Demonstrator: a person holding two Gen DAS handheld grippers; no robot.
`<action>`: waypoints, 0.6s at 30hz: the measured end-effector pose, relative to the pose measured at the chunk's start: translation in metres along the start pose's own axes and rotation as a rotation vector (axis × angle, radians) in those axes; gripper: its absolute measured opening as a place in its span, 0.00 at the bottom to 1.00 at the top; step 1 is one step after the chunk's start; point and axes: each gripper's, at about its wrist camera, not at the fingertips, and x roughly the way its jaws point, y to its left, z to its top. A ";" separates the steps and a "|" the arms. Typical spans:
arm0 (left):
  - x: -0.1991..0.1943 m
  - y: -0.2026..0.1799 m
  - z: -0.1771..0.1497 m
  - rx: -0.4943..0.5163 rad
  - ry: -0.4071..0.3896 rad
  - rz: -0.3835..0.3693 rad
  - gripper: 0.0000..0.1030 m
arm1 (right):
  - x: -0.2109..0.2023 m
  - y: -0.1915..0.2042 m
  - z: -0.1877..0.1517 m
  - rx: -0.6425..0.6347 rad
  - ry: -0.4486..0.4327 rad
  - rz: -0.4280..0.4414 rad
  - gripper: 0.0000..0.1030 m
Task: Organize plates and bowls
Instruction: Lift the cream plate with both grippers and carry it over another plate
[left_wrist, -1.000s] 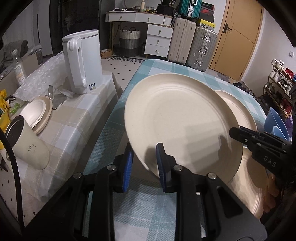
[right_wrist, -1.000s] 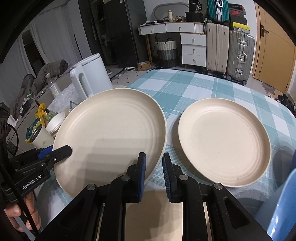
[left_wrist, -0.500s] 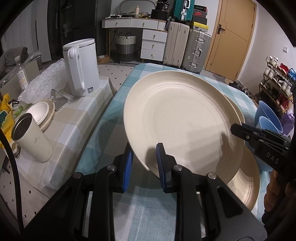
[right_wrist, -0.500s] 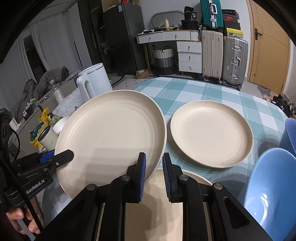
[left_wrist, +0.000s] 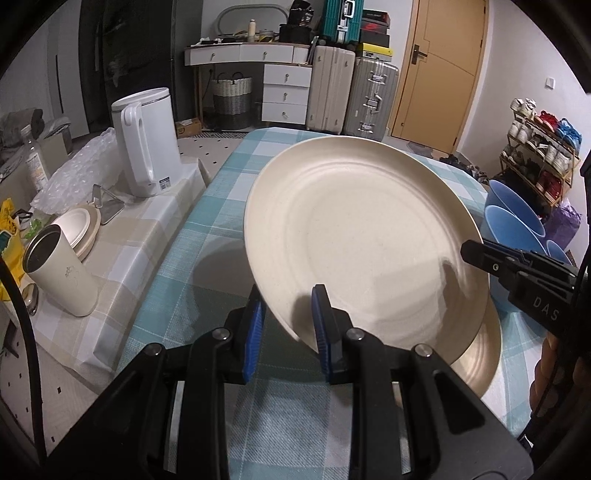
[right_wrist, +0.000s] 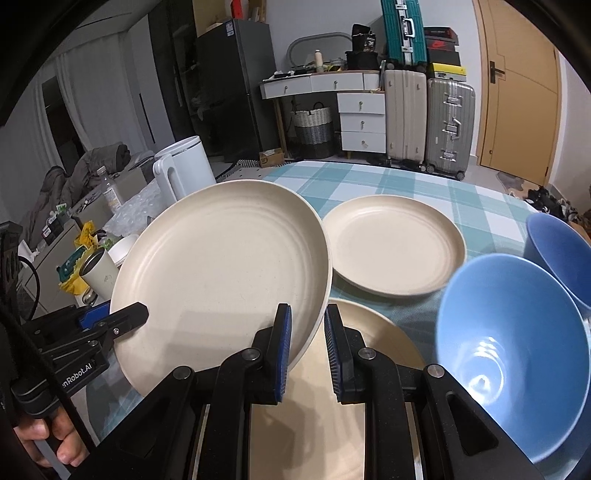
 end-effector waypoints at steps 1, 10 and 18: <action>-0.002 -0.002 -0.001 0.004 -0.001 -0.002 0.21 | -0.004 0.000 -0.003 0.001 -0.002 -0.007 0.18; -0.024 -0.016 -0.009 0.041 -0.017 -0.023 0.21 | -0.025 -0.006 -0.018 0.020 -0.003 -0.026 0.18; -0.028 -0.028 -0.014 0.081 0.003 -0.041 0.21 | -0.037 -0.009 -0.033 0.044 0.002 -0.046 0.19</action>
